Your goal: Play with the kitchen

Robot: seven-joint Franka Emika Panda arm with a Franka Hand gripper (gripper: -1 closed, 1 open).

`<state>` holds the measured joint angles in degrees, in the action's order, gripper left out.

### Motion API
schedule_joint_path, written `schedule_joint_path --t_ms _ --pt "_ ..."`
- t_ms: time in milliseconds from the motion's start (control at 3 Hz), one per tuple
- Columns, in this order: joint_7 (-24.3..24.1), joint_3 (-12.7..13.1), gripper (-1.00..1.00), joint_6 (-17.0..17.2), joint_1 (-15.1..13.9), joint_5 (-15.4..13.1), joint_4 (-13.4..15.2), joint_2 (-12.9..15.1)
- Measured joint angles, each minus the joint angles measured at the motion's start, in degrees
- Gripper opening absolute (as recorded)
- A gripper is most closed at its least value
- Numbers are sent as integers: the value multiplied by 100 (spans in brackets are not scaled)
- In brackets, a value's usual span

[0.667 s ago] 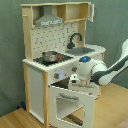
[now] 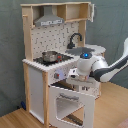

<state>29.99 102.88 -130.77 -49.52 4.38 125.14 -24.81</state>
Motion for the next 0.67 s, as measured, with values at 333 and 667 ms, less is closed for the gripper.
schedule_joint_path --t_ms 333,667 --pt "-243 -186 100 141 282 -373 0 -20" --pt "-513 -449 100 354 600 -853 0 -43"
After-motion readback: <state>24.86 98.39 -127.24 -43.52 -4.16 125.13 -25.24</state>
